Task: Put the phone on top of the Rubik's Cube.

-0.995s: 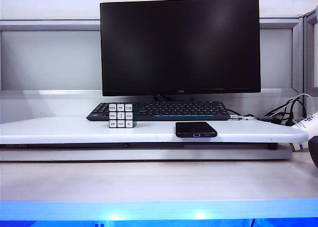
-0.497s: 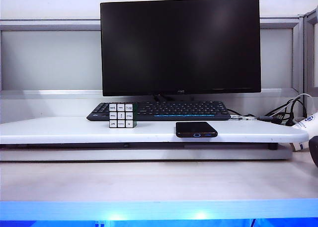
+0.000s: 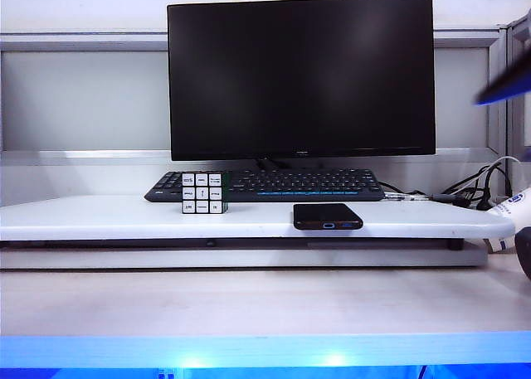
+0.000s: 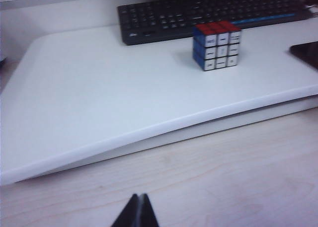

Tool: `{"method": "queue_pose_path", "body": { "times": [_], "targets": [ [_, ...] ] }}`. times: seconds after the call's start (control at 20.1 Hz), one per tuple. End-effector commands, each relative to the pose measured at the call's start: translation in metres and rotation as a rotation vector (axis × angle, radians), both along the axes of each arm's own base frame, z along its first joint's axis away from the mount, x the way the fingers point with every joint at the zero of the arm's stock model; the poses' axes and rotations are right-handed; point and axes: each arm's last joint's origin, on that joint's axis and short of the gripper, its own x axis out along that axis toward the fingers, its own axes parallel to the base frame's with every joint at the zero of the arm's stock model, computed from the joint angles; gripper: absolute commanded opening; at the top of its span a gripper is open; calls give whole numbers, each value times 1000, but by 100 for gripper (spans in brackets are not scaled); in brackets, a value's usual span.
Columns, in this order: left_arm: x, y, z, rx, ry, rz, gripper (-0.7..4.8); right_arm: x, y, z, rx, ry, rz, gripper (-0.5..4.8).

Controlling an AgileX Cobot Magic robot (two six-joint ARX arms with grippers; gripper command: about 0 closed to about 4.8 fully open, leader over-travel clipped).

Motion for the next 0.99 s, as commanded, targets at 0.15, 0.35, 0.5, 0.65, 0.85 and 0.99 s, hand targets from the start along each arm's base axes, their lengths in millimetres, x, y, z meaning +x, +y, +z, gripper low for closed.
{"method": "queue_pose_path", "body": {
  "times": [0.15,0.35,0.5,0.65,0.85,0.99],
  "targets": [
    [-1,-1,-2,-10,15,-53,-6,34,15,0,131,130,134,384],
    [-1,-1,-1,-10,15,-53,-6,65,21,-16,243,299,176,405],
    [-1,-2,-1,-11,14,-56,-6,89,27,-31,371,390,209,405],
    [-1,-2,-1,-10,14,-56,-6,109,30,-41,454,421,215,405],
    [-1,-2,-1,-9,14,-56,-6,130,35,-51,483,464,202,405],
    [-1,-2,-1,-8,14,-56,-6,140,38,-55,480,481,198,404]
  ]
}}
